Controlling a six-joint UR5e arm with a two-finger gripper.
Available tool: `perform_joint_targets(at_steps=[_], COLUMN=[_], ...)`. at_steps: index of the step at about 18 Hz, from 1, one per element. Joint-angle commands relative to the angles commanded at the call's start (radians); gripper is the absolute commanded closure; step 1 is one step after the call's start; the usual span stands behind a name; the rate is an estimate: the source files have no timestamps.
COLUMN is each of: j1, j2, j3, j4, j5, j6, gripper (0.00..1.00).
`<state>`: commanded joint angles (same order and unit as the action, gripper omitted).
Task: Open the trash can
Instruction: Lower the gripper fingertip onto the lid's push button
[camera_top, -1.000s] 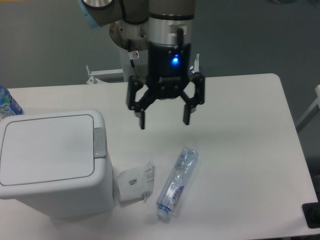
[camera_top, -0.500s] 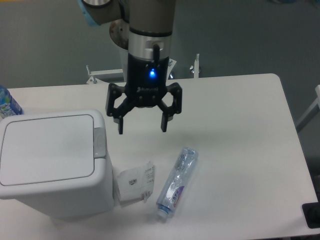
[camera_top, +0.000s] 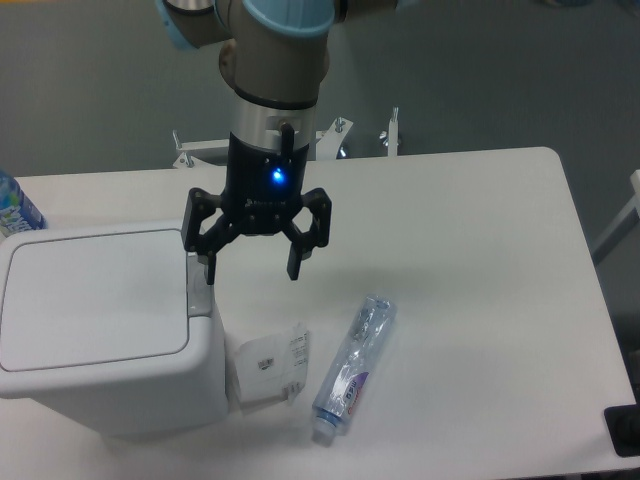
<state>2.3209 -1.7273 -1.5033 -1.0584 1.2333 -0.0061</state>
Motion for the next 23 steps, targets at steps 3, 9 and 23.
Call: perform_joint_targets(at_steps=[3,9,23], j1=[0.000,0.000,-0.006], j2=[-0.005,-0.014,-0.020], j3=[-0.003,-0.003,-0.003], j4=[0.000,0.002,0.003], j5=[0.003,0.005,0.005], j6=[0.000,0.002,0.002], gripper=[0.00,0.00,0.00])
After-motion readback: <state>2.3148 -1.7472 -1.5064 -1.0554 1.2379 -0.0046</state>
